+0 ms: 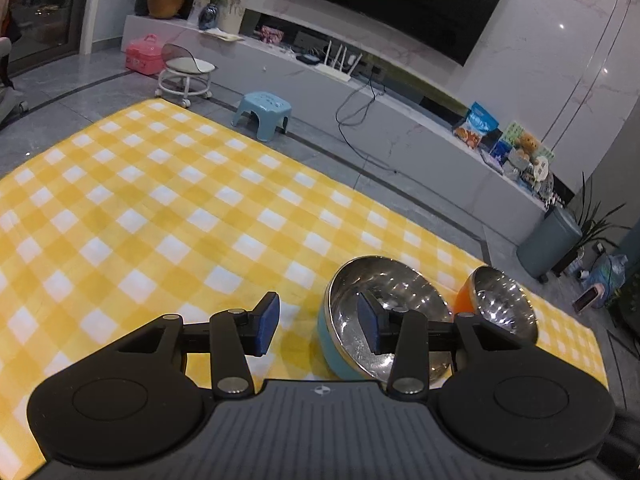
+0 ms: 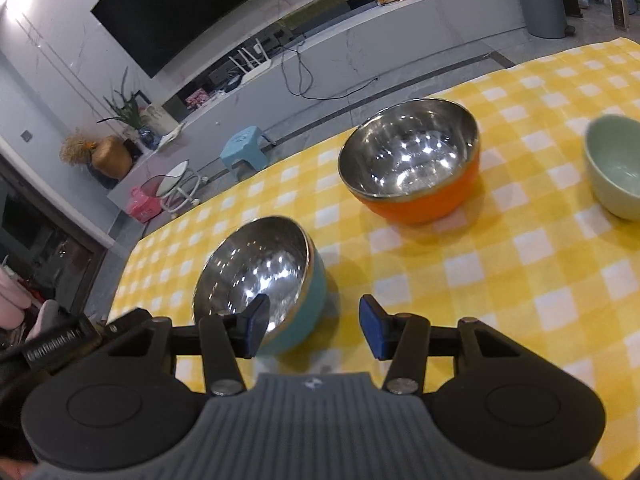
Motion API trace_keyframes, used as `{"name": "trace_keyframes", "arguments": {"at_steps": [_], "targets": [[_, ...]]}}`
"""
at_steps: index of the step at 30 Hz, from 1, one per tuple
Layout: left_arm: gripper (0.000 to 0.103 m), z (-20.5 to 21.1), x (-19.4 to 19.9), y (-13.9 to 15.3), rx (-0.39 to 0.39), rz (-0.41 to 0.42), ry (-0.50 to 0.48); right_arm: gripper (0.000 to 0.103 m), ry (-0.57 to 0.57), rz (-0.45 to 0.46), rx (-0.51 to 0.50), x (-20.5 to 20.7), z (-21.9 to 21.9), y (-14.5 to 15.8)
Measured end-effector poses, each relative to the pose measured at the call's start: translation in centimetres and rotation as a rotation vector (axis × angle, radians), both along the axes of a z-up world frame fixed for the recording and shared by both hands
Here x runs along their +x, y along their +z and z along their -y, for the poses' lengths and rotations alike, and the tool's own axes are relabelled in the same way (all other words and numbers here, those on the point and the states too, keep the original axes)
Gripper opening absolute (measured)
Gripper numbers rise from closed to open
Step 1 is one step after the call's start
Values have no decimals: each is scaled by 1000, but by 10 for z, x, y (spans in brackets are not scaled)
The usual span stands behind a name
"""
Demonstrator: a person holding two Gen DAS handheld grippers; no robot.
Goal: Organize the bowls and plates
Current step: 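Move both grippers to the blue steel bowl and close on its rim, then carry the blue bowl with both grippers and lower it onto the table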
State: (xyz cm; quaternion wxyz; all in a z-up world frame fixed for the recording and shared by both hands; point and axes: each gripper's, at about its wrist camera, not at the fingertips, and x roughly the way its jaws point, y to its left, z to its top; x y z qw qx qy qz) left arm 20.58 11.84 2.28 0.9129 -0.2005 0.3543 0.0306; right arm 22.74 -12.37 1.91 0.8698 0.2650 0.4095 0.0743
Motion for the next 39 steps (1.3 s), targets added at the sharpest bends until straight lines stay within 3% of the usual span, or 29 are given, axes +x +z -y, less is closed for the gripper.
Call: {"name": "trace_keyframes", "arguments": {"at_steps": [4,10,13,20,22,31,39], "targets": [[49,10,17,-16,1,-33,-45,49,-16,-27,-44,18,-10,-8],[51,30,40,-33,93,-68,-122,49,-8,-59,-94,36,-19,-22],[51,32,45,-36,90,-80,-132,42,2,-78,-90,40,-23,-27],[23,34,48,-40,145,-95,-127,20,33,-56,-52,41,-26,-31],[14,35,48,-39,163,-96,-118,20,32,-59,-67,41,-27,-29],[10,43,23,-19,130,-73,-110,14,42,-54,-96,19,-17,-14],[10,72,-26,3,88,-61,-123,13,6,-58,-46,-35,24,8]]}}
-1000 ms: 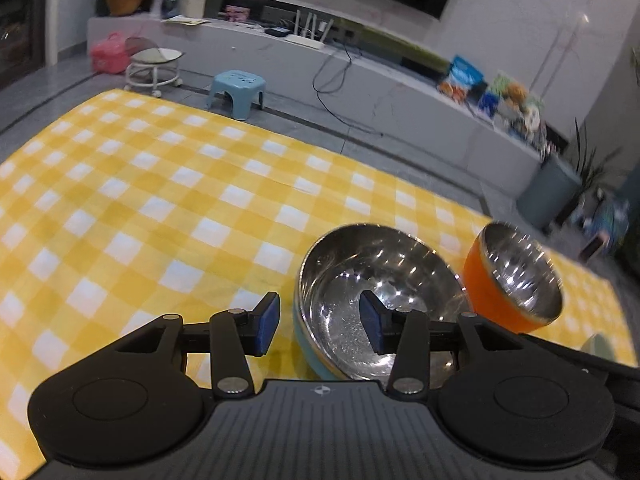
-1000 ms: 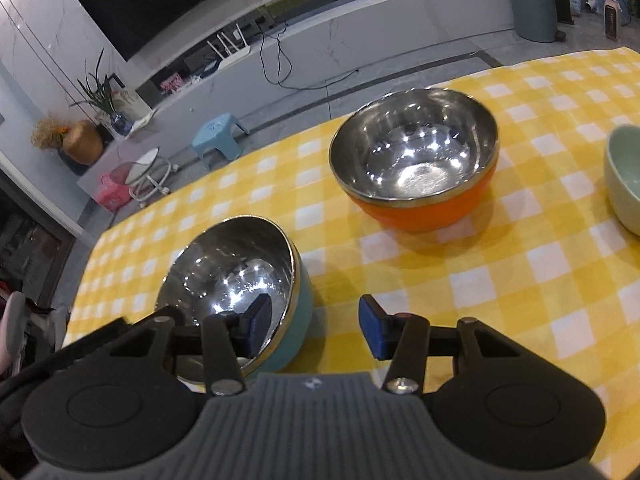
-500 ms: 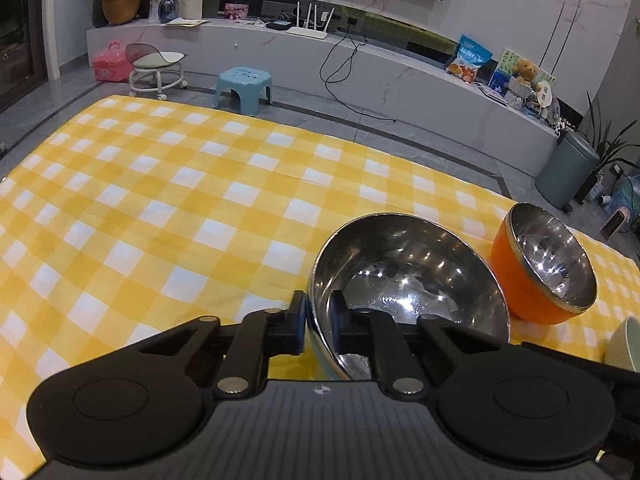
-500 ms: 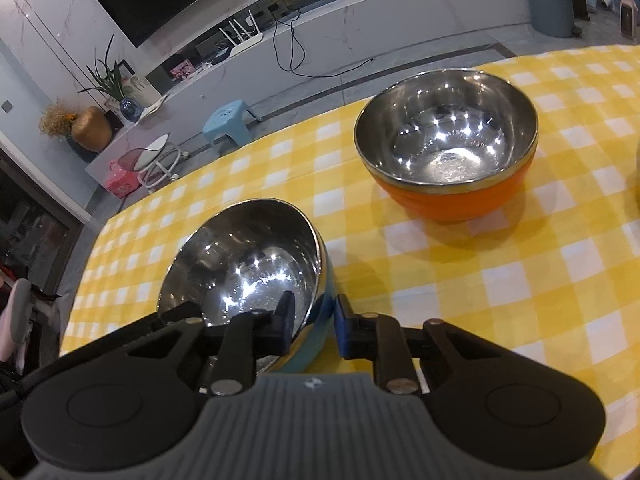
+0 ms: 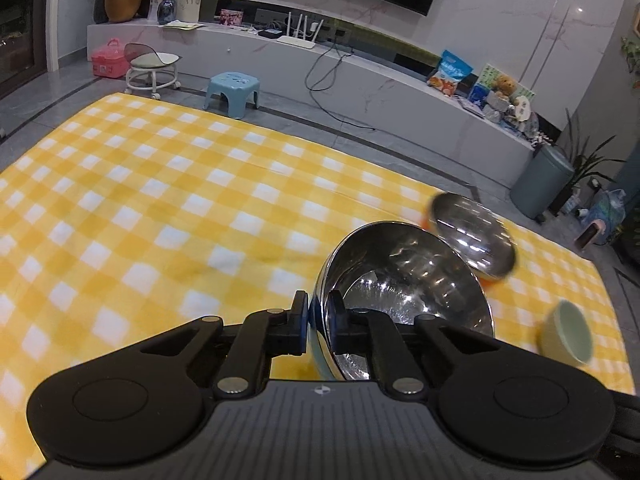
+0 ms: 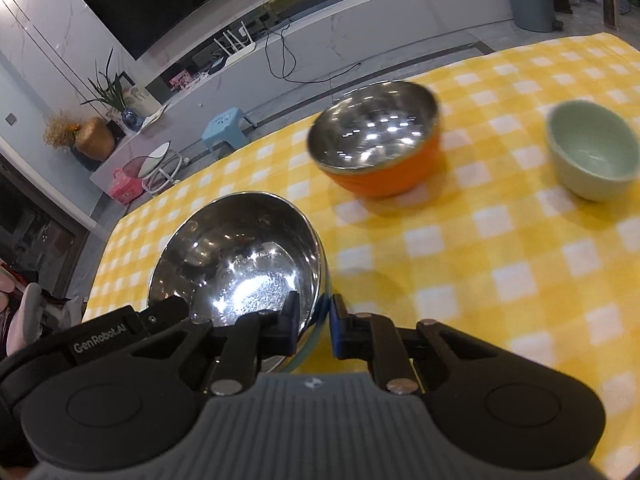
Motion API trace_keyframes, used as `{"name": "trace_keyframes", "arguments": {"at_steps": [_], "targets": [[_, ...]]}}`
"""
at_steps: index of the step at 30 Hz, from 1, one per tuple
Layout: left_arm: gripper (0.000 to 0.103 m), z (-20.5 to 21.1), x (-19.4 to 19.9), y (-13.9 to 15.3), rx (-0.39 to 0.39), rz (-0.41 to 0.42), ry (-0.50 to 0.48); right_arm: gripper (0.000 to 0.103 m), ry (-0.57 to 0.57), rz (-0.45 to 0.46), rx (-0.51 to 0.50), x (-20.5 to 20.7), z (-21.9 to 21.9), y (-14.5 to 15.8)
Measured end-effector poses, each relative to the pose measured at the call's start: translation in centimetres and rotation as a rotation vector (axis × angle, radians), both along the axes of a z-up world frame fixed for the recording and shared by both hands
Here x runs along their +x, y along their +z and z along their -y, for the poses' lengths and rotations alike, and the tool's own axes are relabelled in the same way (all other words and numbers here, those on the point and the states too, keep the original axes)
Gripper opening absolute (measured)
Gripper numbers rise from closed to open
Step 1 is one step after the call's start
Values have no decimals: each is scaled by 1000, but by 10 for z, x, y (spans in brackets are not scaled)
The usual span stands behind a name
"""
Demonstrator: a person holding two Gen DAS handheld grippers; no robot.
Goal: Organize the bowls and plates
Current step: 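Carry the blue bowl with both grippers and lower it onto the table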
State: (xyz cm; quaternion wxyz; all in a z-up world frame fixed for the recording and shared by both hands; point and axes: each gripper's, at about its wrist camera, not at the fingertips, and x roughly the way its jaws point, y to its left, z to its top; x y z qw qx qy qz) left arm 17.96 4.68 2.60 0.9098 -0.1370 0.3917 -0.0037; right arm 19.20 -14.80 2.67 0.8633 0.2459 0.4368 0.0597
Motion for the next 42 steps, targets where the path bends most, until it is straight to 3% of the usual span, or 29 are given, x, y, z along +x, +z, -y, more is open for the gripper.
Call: {"name": "trace_keyframes", "arguments": {"at_steps": [13,19,31,42], "targets": [[11,59,-76,-5,-107,-35,-38,13,-58,-47,44,-95,81,14],[11,85,-97,-17,-116,-67,-73,13,-78,41,48,-132,114,5],[14,98,-108,-32,-116,-113,-74,12,-116,-13,123,-135,139,-19],[17,98,-108,-43,-177,-169,-94,12,-168,-28,124,-136,144,-22]]}}
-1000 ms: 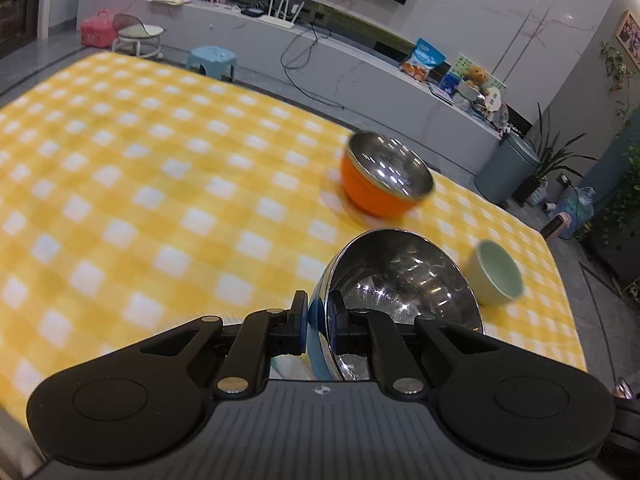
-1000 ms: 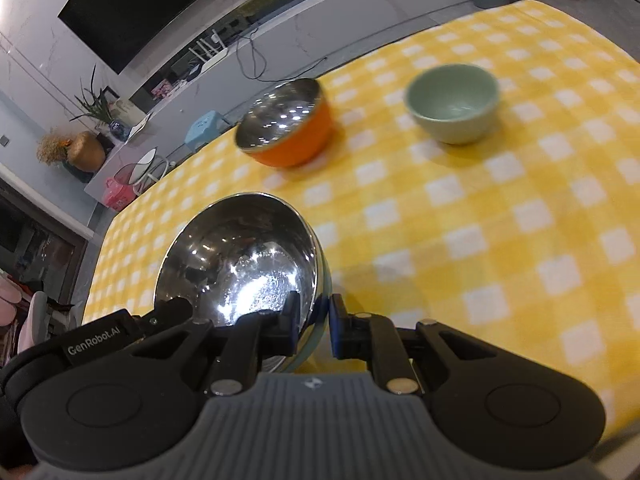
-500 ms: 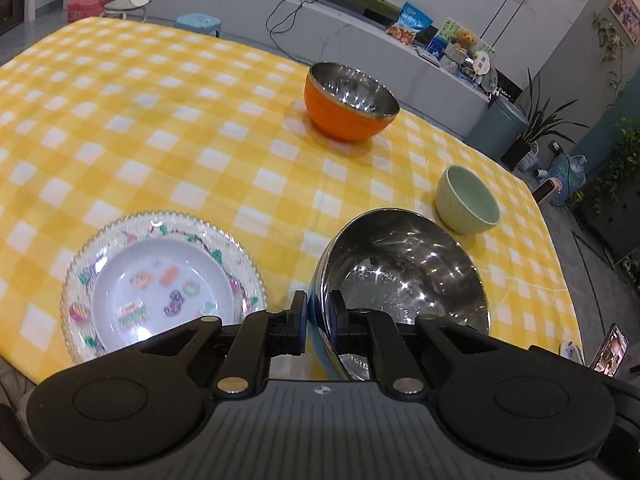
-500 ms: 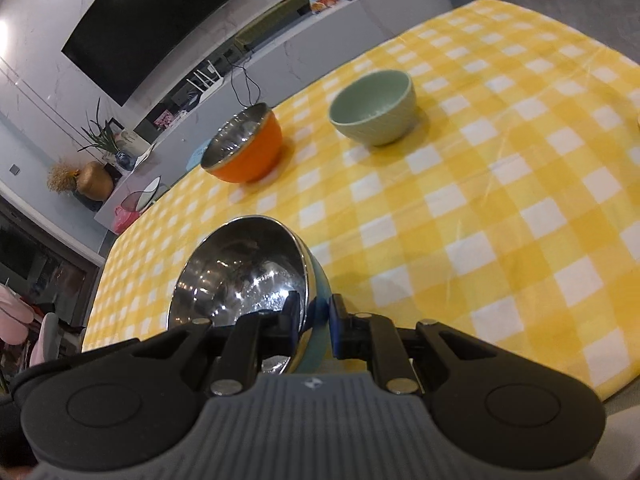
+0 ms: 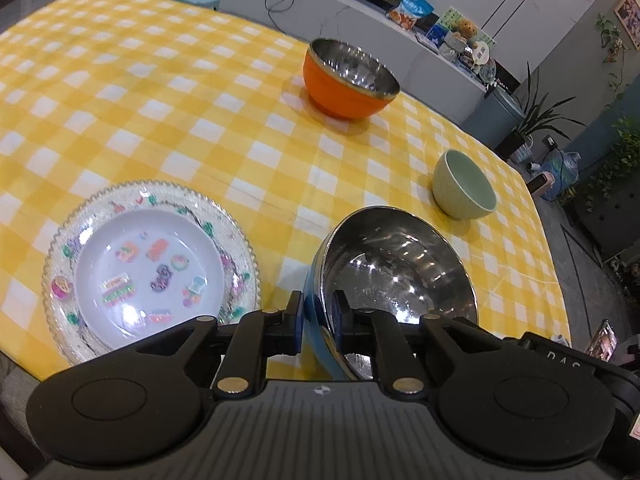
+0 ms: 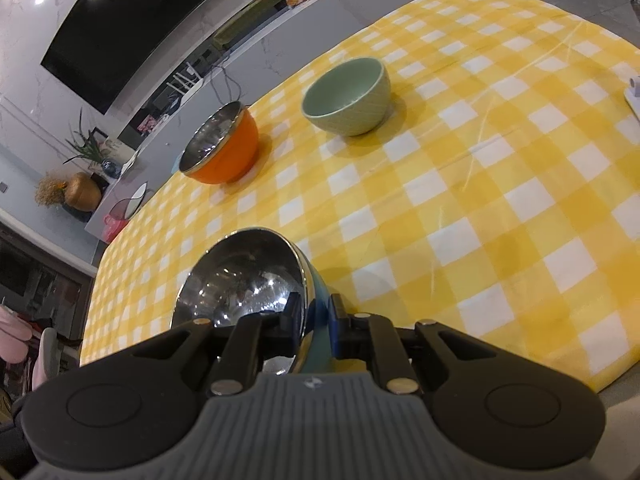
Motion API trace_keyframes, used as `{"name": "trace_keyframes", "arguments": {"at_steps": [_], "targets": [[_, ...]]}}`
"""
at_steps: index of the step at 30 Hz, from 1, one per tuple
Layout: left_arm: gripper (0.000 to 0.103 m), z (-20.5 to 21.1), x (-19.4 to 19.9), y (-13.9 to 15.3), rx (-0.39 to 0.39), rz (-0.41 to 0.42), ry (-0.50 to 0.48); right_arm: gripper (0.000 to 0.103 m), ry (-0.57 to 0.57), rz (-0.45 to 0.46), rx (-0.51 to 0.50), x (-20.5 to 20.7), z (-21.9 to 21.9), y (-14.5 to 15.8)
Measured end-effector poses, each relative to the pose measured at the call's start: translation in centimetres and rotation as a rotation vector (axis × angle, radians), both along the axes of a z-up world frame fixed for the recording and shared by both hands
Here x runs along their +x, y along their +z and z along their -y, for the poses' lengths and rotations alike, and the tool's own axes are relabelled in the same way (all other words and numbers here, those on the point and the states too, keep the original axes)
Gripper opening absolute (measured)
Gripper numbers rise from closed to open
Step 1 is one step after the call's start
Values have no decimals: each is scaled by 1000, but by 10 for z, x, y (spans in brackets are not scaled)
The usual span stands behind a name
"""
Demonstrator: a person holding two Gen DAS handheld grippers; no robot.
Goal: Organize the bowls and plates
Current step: 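Carry the blue bowl with both grippers and lower it onto the table, then open both grippers and release the blue bowl rim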
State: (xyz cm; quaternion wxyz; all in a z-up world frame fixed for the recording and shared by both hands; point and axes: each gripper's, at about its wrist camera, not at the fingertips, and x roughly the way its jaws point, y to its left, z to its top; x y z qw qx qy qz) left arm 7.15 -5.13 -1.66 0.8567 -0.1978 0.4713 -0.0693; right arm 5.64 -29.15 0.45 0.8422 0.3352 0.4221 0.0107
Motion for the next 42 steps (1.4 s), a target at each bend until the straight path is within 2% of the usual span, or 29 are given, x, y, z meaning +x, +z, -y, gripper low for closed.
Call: {"name": "trace_keyframes", "arguments": {"at_steps": [11,15,17,18,20,22,25,31,37,42], "targets": [[17,4,1,-3,-8,-7,-28,12,-19,-24,-32,1,0,-2],[17,6,2,-2,15,2,-42,14,-11,-18,-44,1,-1,-1],[21,7,2,-1,16,4,-45,16,-6,-10,-44,1,-1,-1],[27,7,2,-1,14,8,-46,18,-3,-4,-48,1,-1,0],[34,6,1,2,6,20,-46,34,2,17,-56,0,-2,2],[42,3,1,7,-1,38,-47,37,6,52,-70,-1,-3,6],[46,-2,3,14,-7,66,-39,40,12,114,-108,-4,-8,15],[47,-8,16,27,-10,115,-31,40,22,200,-174,6,-15,26],[47,-7,35,39,26,171,-55,40,6,238,-169,29,-15,37],[48,-11,55,48,31,195,-53,43,22,249,-209,59,-22,41]]}}
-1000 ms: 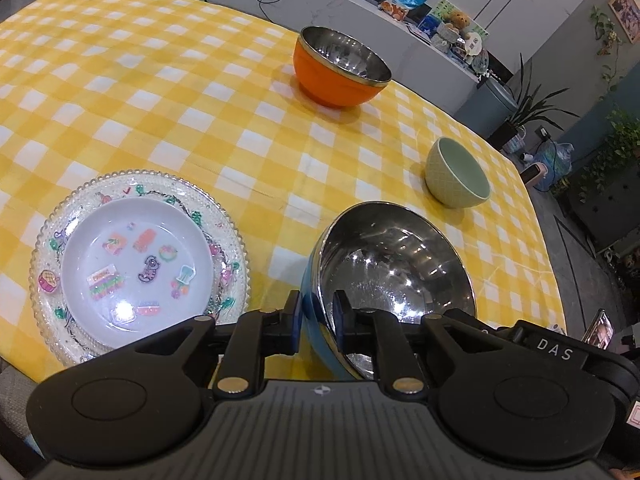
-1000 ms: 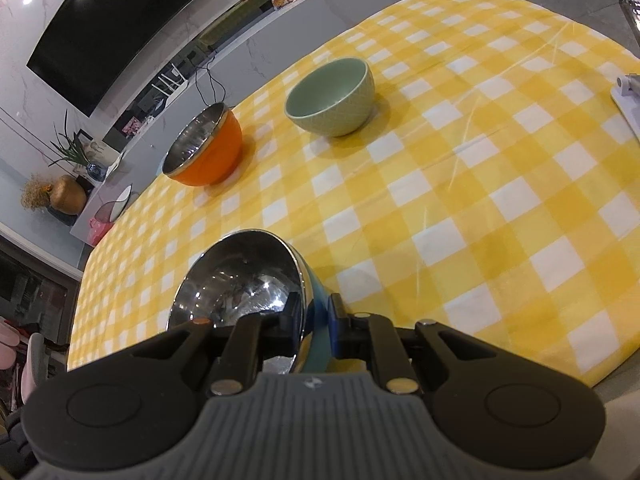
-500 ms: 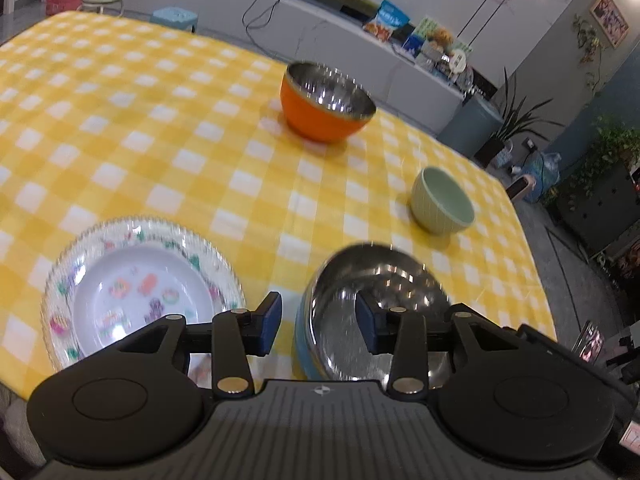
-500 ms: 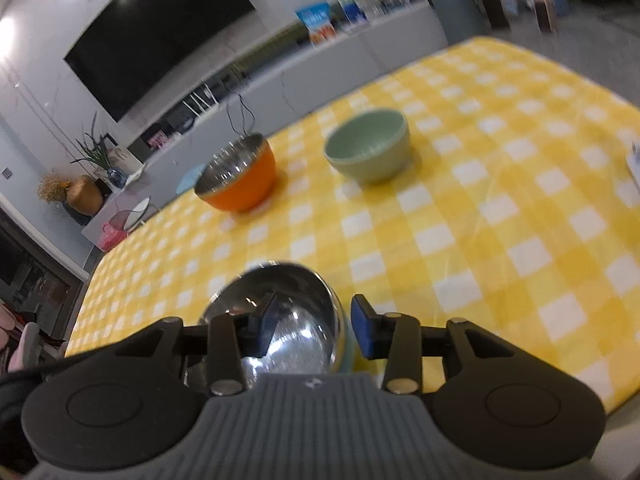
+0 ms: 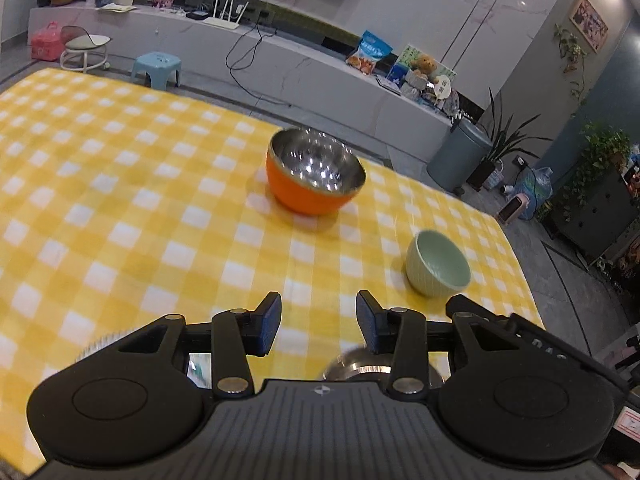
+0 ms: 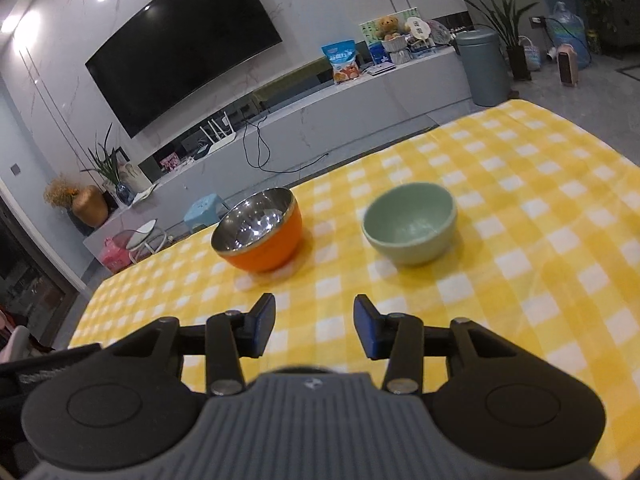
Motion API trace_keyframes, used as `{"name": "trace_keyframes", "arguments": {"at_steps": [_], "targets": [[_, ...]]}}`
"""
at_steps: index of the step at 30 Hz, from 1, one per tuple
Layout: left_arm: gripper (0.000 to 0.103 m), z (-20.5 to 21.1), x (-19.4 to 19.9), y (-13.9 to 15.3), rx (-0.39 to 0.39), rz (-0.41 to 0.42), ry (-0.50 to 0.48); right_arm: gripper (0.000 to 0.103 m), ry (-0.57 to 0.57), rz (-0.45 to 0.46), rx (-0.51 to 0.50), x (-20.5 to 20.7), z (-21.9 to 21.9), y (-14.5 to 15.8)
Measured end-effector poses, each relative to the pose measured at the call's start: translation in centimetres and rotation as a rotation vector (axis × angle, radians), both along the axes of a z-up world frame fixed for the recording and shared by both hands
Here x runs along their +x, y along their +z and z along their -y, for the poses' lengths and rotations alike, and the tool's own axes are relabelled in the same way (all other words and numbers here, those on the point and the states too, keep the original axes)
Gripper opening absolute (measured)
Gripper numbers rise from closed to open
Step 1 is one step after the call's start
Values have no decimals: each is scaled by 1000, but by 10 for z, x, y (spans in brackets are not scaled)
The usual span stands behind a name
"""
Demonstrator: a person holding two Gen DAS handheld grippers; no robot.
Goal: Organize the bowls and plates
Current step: 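Open both grippers and release the blue bowl rim, then move both grippers to the orange steel bowl and close on its rim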
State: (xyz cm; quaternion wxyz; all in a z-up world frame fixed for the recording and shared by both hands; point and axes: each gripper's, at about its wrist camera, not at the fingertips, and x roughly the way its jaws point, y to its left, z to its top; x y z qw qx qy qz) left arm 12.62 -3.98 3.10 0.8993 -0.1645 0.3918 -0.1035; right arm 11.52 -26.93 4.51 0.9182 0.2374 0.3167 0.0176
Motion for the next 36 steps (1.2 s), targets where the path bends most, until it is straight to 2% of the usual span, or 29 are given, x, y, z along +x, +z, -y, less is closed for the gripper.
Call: {"name": "trace_keyframes", "arguments": {"at_steps": [10,14,20,23,25,28,33,36], "targets": [[48,-5,32,-2,-5,27,7,43,42,13,-62,58,-11,3],[48,-4,51,-3,-2,58,2,43,66,-6,-48,82,-14,6],[49,0,99,-1,-2,59,11,43,85,-90,-44,128,-26,7],[51,-1,124,-6,2,67,25,43,60,-144,-56,153,-31,1],[52,-6,143,-12,-24,67,31,43,31,-195,-55,169,-32,-6],[52,-7,169,-20,23,18,63,43,9,-270,-18,191,-32,-20],[52,-13,197,-35,22,-19,72,43,14,-296,-22,210,-42,-31],[47,-13,206,-40,63,-33,76,40,10,-317,-11,218,-45,-36]]}}
